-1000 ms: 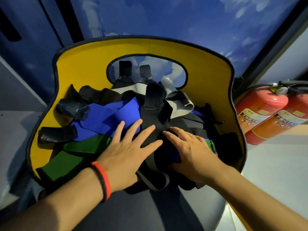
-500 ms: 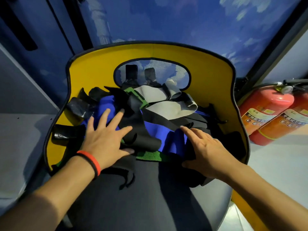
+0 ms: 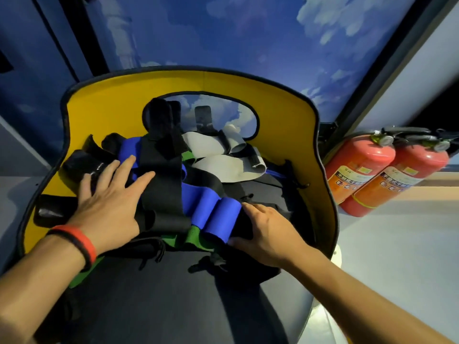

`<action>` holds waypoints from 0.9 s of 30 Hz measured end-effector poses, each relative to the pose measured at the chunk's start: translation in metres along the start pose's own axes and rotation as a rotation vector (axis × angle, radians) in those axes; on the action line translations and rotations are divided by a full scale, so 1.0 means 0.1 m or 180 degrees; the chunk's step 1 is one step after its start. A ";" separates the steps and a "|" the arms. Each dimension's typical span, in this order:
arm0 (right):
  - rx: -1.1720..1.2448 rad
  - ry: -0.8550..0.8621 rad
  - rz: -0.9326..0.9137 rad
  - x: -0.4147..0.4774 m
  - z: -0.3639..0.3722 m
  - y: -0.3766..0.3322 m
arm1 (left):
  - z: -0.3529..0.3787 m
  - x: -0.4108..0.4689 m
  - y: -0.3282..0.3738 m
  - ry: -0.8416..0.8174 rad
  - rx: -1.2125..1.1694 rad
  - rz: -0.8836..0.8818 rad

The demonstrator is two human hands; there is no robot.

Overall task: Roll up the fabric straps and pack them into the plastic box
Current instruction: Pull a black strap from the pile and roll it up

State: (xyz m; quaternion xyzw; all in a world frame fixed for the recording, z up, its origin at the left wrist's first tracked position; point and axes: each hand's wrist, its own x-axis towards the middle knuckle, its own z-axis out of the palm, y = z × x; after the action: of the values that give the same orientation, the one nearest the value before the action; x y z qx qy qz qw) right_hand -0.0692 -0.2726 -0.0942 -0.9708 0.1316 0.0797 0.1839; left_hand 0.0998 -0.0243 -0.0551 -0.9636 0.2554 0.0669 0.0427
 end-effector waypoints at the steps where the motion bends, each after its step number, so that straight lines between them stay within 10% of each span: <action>1: 0.0182 -0.0061 -0.0057 0.00 0.00 -0.04 | -0.01 -0.01 0.03 -0.0046 -0.0012 0.0021; 12: -0.0010 0.0647 0.0461 0.25 -0.27 0.20 | -0.15 -0.01 -0.16 -0.0432 -0.0516 0.0274; 18: -0.0630 0.0269 0.1250 0.40 -0.18 0.41 | -0.25 -0.12 -0.03 0.0425 -0.0895 0.0927; 27: -0.0242 0.0219 0.1663 0.47 -0.16 0.43 | -0.25 -0.22 0.44 -0.0004 -0.1388 0.1879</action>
State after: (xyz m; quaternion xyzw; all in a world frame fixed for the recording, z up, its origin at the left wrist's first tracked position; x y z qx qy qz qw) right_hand -0.0353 -0.3282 -0.1036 -0.9123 0.3808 0.0963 0.1160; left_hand 0.0619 -0.0550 -0.0295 -0.8348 0.5022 0.1298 -0.1846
